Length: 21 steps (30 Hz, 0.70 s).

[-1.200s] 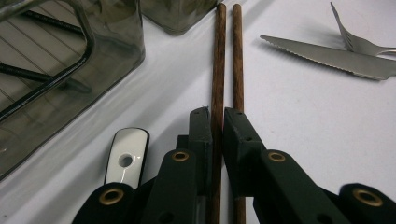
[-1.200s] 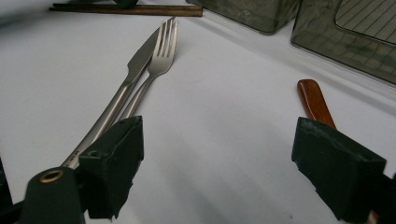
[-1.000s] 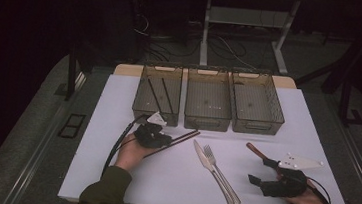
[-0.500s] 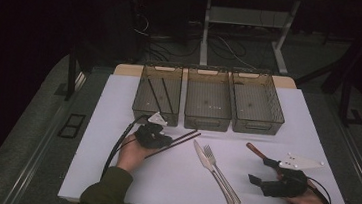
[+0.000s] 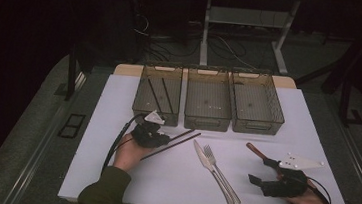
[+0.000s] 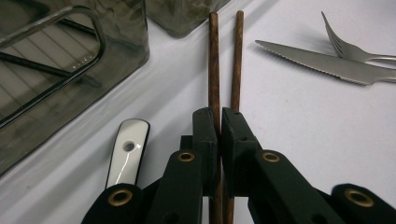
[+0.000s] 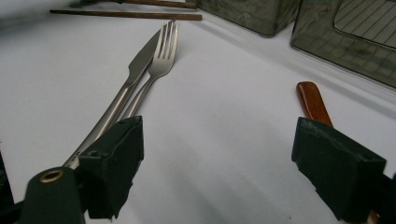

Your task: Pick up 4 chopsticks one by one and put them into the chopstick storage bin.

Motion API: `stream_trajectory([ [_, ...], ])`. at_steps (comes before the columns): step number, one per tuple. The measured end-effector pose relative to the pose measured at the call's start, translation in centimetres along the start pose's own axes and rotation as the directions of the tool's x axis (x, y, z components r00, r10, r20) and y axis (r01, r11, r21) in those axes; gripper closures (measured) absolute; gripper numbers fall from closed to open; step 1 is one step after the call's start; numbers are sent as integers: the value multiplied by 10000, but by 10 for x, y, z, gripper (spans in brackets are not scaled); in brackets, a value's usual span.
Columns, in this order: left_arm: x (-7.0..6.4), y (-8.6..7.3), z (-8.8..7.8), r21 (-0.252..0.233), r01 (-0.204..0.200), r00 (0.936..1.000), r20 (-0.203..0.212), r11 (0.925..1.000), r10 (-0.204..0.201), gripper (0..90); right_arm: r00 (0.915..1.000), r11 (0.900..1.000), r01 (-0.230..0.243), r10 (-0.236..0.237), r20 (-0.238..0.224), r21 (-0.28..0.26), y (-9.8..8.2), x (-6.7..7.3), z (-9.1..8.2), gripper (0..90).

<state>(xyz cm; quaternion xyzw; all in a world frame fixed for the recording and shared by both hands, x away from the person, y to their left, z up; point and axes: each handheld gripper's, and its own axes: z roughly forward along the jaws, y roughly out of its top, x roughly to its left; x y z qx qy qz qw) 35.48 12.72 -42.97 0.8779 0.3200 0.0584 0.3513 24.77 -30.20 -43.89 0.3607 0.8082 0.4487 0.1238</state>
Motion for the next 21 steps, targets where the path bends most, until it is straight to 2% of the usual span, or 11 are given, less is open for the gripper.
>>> stream_trajectory([
  [2,0,0,-3,8,-146,9999,-21,9999,146,839,10000,10000,0,0,2,1,0,0,0,166],
  [5,-1,0,-5,-45,-16,10000,12,10000,16,839,10000,10000,-11,11,-2,-6,0,0,0,166],
  [12,-4,0,-13,-58,-31,9999,122,10000,31,839,10000,10000,-9,9,-8,-15,0,0,-1,166],
  [13,-5,0,-15,-69,-4,9997,245,10000,6,839,10000,10000,-7,7,-1,-19,0,0,-1,166],
  [16,-7,1,-18,36,-198,9993,331,9998,196,839,10000,10000,2,-2,5,-27,0,0,-1,166],
  [21,-8,2,-25,-102,-200,9990,400,9997,204,839,10000,10000,1,-1,-9,-30,0,0,-1,166],
])
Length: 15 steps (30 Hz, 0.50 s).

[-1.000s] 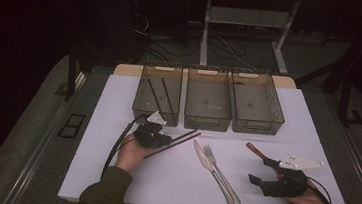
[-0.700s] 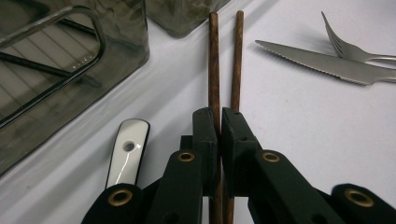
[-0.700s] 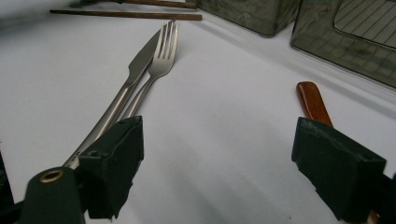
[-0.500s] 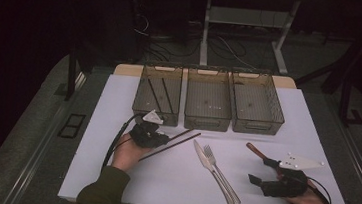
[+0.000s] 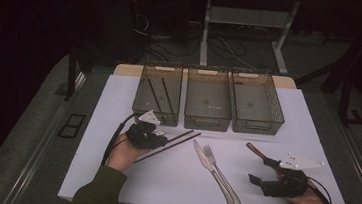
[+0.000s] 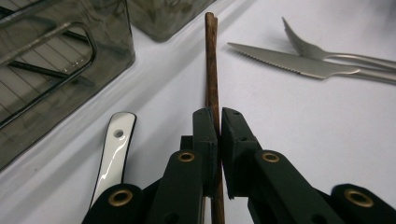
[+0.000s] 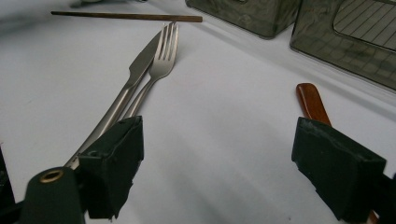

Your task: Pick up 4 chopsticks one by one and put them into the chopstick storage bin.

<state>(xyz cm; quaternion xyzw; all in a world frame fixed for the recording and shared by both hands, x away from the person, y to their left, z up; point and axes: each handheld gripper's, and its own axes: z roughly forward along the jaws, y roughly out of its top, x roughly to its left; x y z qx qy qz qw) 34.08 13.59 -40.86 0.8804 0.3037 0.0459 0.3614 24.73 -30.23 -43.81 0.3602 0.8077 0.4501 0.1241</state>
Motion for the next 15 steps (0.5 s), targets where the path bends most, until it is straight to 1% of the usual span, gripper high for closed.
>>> stream_trajectory([
  [1,0,0,0,0,0,10000,0,10000,0,839,10000,10000,0,0,-1,-2,0,0,0,166],
  [4,1,0,-5,-244,174,9998,82,9995,-172,839,10000,10000,-6,6,-10,-10,0,0,0,166],
  [9,2,1,-11,-475,257,9997,63,9985,-254,839,10000,10000,7,-7,-15,-24,0,0,0,166],
  [11,2,3,-15,-636,269,9996,95,9976,-263,839,10000,10000,16,-16,-22,-20,0,0,0,166],
  [15,1,5,-19,-808,257,9995,180,9964,-243,839,10000,10000,18,-18,-27,-31,0,0,0,166],
])
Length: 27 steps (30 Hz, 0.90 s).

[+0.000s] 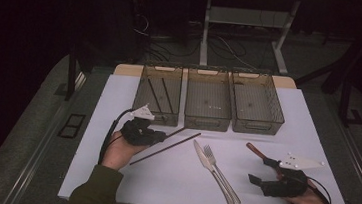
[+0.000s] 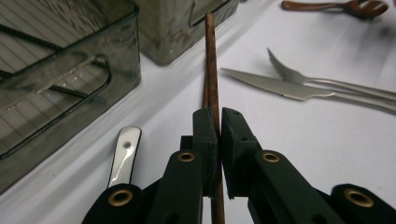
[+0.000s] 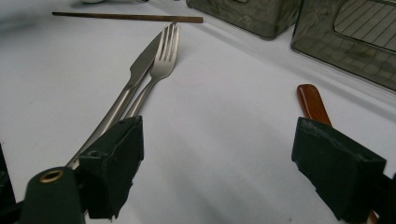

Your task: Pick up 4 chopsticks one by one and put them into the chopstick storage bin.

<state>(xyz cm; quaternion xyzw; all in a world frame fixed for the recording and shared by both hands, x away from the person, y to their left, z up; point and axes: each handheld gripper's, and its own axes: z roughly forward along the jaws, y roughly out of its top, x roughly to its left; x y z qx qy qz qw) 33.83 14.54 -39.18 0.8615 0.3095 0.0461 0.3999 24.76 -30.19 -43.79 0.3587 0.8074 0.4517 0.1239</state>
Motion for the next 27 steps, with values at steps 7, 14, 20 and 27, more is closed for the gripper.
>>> stream_trajectory([
  [7,-3,7,-6,-346,-103,9998,164,9993,108,839,10000,10000,-11,11,1,-10,0,0,0,166],
  [14,-2,17,-9,-565,-123,9998,152,9983,132,839,9998,9998,-177,177,48,-89,1,-3,-1,166],
  [20,0,32,-13,-725,-207,9997,84,9972,213,839,9999,9998,-153,154,29,-111,1,-2,-1,166],
  [27,5,49,-14,-740,-234,9997,-32,9970,232,839,9998,9998,-181,181,3,-126,1,-2,-1,166],
])
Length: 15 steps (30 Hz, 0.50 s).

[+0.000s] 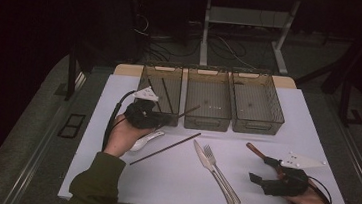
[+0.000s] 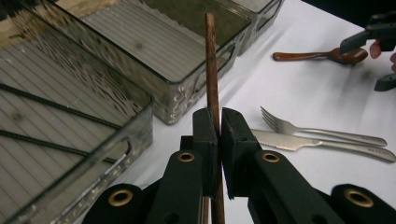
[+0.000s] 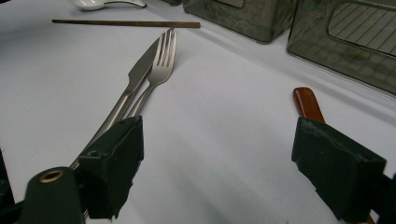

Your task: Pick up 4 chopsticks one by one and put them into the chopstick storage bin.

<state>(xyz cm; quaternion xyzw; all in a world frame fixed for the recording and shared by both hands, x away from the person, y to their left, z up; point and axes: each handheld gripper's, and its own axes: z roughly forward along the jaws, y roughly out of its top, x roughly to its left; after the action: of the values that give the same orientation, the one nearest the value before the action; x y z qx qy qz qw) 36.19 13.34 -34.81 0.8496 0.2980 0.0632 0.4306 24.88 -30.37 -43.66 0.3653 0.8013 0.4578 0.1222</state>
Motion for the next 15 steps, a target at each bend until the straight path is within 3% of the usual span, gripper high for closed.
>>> stream_trajectory([
  [15,24,23,8,-155,252,9989,-385,9996,-257,839,10000,10000,-19,19,-19,-59,0,0,0,166],
])
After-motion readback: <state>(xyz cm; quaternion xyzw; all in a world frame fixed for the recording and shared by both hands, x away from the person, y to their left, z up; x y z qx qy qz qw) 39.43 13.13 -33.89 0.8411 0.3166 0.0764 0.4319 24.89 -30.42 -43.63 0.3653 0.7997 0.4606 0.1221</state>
